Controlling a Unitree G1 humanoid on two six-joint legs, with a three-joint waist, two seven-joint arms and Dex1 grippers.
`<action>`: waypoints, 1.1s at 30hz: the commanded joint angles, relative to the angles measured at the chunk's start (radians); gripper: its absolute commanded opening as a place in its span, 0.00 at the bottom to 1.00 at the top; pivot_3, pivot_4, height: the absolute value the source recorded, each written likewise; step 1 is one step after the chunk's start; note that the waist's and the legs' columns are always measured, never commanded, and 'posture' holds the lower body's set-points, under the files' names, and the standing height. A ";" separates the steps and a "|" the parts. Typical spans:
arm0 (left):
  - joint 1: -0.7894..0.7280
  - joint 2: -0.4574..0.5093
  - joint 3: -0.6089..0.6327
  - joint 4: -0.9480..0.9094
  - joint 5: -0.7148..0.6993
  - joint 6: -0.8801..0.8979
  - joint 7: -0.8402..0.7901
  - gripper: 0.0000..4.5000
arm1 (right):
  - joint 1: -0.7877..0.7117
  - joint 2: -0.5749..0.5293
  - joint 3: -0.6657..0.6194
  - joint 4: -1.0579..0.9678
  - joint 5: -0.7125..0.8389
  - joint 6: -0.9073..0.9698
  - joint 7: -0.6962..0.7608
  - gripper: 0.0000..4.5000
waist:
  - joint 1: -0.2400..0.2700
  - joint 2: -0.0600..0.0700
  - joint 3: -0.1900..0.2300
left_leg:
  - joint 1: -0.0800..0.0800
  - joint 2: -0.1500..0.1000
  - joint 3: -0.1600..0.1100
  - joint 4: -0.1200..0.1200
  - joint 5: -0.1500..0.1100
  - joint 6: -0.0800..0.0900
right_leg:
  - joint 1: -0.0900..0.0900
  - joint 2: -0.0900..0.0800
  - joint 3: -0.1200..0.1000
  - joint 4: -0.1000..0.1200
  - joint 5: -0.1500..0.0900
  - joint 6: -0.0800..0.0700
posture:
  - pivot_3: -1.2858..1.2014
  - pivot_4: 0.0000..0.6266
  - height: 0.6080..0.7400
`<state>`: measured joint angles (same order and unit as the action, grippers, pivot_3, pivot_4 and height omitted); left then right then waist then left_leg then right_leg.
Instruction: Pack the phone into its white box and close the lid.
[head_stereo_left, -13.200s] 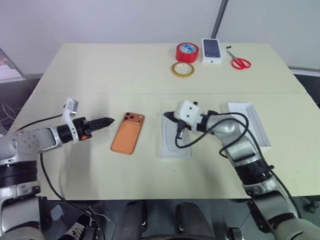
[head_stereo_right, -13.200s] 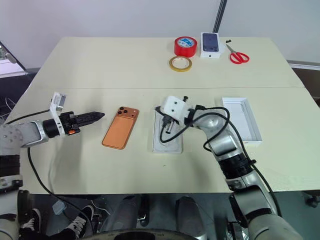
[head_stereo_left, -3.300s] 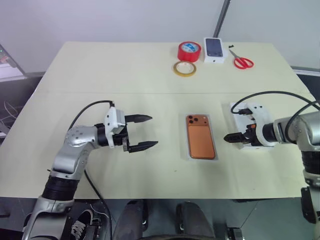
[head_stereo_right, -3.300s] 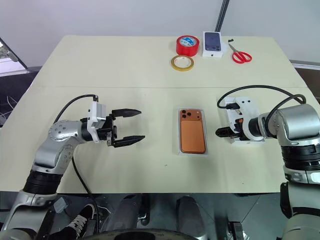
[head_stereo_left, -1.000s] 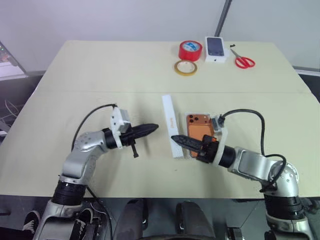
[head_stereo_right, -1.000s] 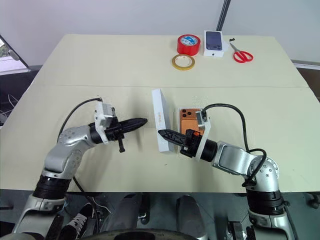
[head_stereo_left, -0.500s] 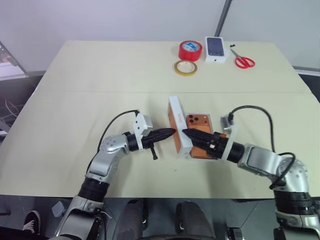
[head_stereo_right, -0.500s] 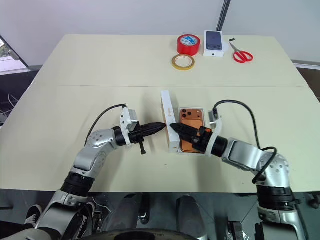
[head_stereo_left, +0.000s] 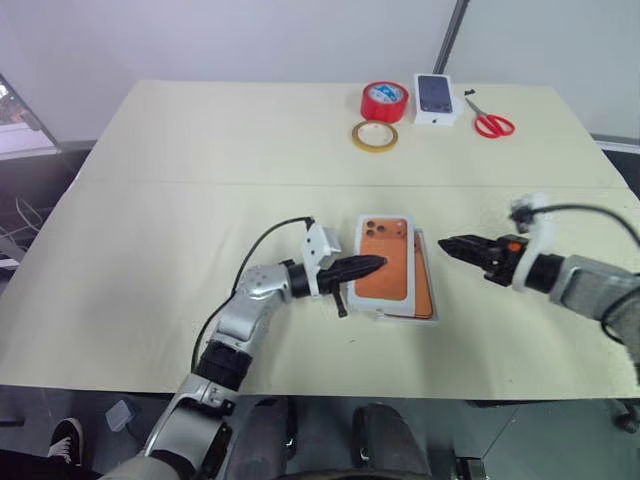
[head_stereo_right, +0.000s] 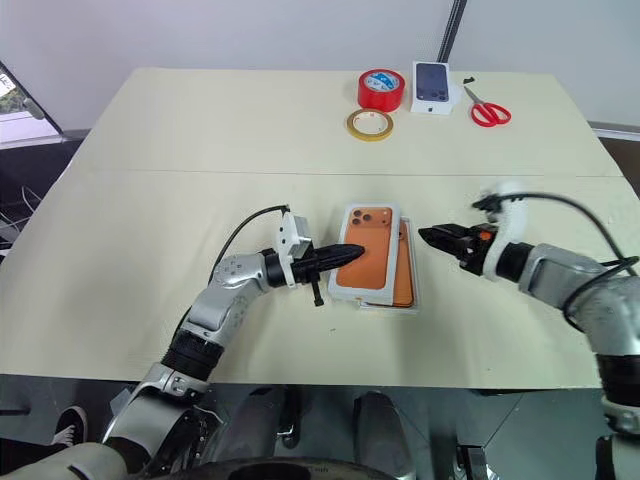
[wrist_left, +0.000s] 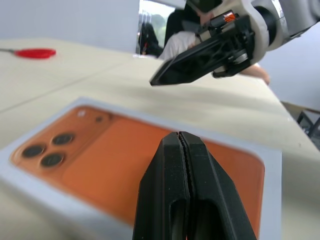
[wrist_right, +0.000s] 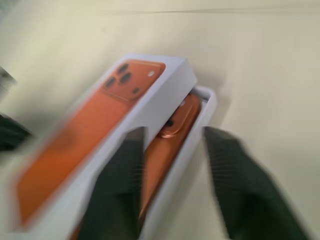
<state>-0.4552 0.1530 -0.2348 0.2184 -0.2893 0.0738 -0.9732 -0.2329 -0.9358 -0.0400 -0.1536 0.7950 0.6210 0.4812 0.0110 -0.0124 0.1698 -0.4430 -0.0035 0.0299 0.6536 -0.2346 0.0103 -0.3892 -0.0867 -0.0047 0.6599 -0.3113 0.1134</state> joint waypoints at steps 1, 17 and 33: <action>0.007 0.040 0.046 -0.065 -0.017 0.017 0.009 0.00 | -0.007 0.059 0.000 0.016 -0.172 -0.148 -0.004 0.03 | 0.000 0.000 0.000 | 0.000 0.000 0.000 0.000 0.000 0.000 | 0.000 0.000 0.000 0.000 0.000 0.000 | 0.52 0.24 0.91; -0.080 0.038 0.017 0.070 0.089 0.125 0.113 0.00 | 0.058 0.217 -0.004 -0.039 -0.437 -0.235 0.017 0.03 | 0.003 0.000 0.000 | 0.000 -0.001 -0.001 0.001 0.001 -0.001 | 0.001 -0.001 -0.001 0.001 0.000 0.000 | 0.52 0.24 0.91; -0.108 -0.055 -0.018 0.026 0.081 0.152 0.096 0.00 | 0.132 0.227 -0.050 -0.142 -0.454 -0.193 0.081 0.03 | 0.003 0.000 0.000 | 0.000 -0.001 -0.001 0.003 0.000 -0.001 | 0.002 -0.001 -0.001 0.002 0.000 0.000 | 0.52 0.24 0.91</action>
<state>-0.5502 0.1149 -0.2262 0.2993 -0.2032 0.2302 -0.8661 -0.0987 -0.6994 -0.0735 -0.2385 0.3376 0.4345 0.5446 0.0138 -0.0127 0.1700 -0.4430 -0.0044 0.0292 0.6568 -0.2341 0.0094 -0.3877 -0.0875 -0.0053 0.6624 -0.3114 0.1135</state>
